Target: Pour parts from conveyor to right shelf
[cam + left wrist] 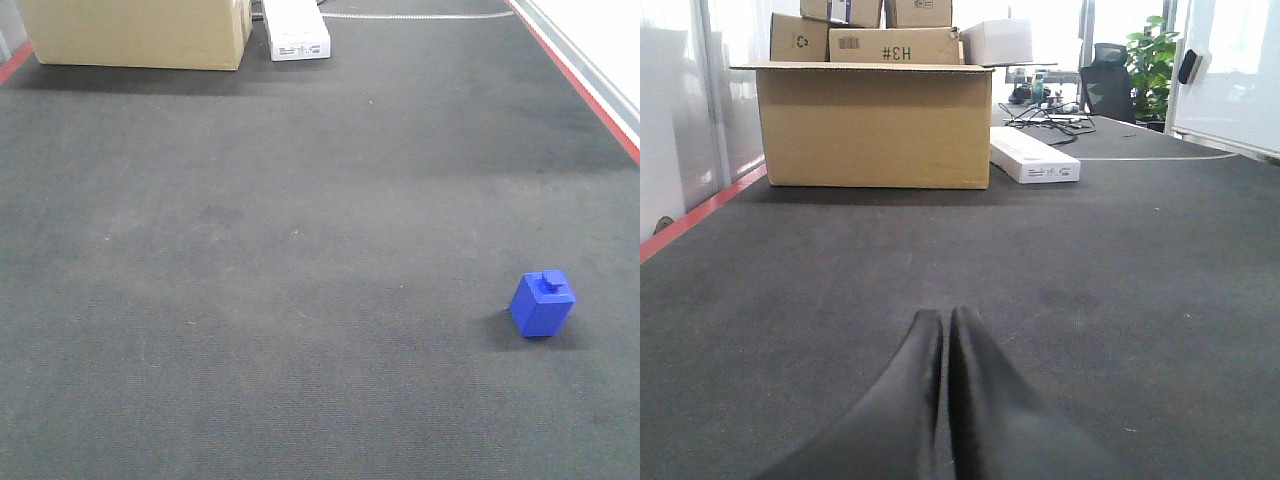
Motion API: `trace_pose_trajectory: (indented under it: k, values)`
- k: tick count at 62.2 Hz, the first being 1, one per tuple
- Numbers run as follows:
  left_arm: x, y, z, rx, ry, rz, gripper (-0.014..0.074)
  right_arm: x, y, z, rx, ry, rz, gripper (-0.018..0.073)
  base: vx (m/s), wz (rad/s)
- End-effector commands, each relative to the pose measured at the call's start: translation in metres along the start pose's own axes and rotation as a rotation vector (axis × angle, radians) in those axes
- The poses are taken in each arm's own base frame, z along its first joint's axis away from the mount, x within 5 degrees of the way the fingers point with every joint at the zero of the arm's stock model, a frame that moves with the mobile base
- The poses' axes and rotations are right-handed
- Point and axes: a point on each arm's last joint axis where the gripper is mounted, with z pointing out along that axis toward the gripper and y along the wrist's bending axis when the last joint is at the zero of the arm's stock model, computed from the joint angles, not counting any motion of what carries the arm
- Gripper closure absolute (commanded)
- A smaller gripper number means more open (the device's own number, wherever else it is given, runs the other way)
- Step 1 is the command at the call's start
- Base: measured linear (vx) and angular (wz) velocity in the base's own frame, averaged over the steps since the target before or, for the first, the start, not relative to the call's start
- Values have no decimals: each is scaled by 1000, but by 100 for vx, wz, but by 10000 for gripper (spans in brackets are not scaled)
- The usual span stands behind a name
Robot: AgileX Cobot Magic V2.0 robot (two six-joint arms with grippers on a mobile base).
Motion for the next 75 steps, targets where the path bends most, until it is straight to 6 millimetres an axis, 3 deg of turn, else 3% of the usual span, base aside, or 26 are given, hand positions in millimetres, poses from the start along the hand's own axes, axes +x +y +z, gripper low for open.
trace_pose_trajectory:
  k: [1, 12, 21, 35, 60, 75]
  values:
    - [3, 0, 0, -1, -54, -9, 603, -31, 1, -4, -2, -126, -23, 569, 0, 0]
    - [3, 0, 0, -1, -54, -9, 603, -74, 2, 9, 16, -9, -47, 569, 0, 0]
    - [3, 0, 0, -1, -54, -9, 603, -89, 2, 33, 26, 140, -47, 569, 0, 0]
    - [3, 0, 0, -1, -54, -9, 603, -79, 1, 57, 27, 264, -48, 569, 0, 0]
    - [3, 0, 0, -1, -54, -9, 603, -73, 2, 75, 24, 315, -29, 558, 0, 0]
    - [3, 0, 0, -1, -54, -9, 603, -88, 2, 86, 40, 444, -6, 410, 0, 0]
